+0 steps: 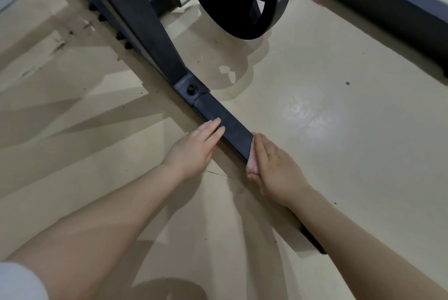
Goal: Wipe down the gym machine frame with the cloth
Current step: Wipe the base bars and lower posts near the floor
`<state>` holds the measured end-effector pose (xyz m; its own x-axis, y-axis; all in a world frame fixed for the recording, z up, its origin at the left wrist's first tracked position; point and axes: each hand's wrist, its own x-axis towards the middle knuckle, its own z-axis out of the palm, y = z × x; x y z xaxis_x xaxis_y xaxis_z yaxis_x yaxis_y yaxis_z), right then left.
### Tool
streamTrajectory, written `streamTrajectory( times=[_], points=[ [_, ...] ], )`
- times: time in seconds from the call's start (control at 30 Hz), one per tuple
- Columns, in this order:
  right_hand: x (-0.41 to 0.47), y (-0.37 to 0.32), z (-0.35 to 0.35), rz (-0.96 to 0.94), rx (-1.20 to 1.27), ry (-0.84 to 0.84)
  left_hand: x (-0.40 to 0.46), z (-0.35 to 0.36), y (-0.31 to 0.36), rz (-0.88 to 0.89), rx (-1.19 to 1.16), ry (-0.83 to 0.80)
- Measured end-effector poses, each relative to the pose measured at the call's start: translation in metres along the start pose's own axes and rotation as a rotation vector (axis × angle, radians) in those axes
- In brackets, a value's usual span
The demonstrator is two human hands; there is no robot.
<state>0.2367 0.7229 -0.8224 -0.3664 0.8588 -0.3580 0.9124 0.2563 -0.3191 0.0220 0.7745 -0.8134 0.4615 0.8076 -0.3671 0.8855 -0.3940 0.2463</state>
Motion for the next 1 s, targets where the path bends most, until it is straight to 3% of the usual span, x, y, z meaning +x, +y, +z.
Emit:
streamTrajectory(
  times=[0.2,0.5,0.7,0.83,1.0],
  points=[
    [0.093,-0.048,-0.007,-0.042,-0.111,0.090,-0.018,-0.002,-0.019,-0.114,-0.088,0.281],
    [0.087,-0.043,0.000,-0.186,-0.241,0.083,-0.008,-0.007,-0.048,-0.307,-0.336,0.419],
    [0.095,-0.060,-0.002,-0.046,-0.155,0.177,0.020,-0.003,-0.057,-0.225,-0.136,0.297],
    [0.093,-0.059,-0.006,0.087,-0.138,0.069,0.023,0.000,-0.053,-0.227,-0.065,0.229],
    [0.127,-0.064,-0.022,0.163,0.153,0.061,0.018,-0.006,-0.055,-0.221,-0.002,0.177]
  ],
)
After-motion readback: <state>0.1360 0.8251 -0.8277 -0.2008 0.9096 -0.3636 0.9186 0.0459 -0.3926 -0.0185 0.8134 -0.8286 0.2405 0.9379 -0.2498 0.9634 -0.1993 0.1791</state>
